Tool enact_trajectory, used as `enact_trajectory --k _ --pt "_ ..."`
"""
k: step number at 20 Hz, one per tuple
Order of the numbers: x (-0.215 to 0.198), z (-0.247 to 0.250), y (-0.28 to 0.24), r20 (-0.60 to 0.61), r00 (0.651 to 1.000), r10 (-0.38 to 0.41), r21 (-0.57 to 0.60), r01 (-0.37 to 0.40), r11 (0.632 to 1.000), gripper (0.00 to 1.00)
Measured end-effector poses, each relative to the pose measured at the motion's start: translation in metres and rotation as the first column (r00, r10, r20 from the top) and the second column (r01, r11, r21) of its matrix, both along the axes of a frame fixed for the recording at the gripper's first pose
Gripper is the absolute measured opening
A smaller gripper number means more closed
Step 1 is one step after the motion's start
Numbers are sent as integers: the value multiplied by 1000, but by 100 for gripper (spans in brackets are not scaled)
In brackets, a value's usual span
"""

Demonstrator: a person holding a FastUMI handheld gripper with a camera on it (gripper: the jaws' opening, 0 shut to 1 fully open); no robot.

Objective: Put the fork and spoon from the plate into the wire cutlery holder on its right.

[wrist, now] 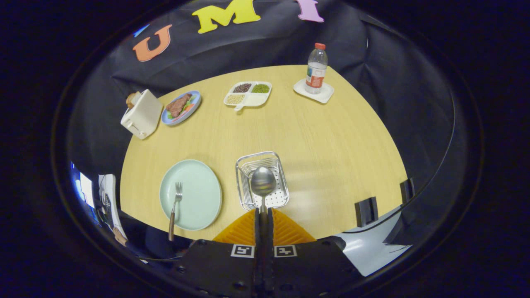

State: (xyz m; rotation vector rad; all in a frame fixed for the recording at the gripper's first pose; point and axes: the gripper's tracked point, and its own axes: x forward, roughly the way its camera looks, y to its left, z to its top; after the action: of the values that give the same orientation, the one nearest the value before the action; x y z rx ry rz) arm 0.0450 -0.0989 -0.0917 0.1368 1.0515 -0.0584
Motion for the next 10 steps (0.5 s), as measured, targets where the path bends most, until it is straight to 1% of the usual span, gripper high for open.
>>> enact_trajectory --k 4,6,9,10 --pt "9 2 2 -20 1000 -6 -12 6 1000 3" --pt "13 6 -1 -14 1000 -15 -25 15 1000 6" --pt "14 16 2 8 1000 -16 -6 16 1000 4" --pt "14 18 3 16 1000 -15 1 15 1000 14"
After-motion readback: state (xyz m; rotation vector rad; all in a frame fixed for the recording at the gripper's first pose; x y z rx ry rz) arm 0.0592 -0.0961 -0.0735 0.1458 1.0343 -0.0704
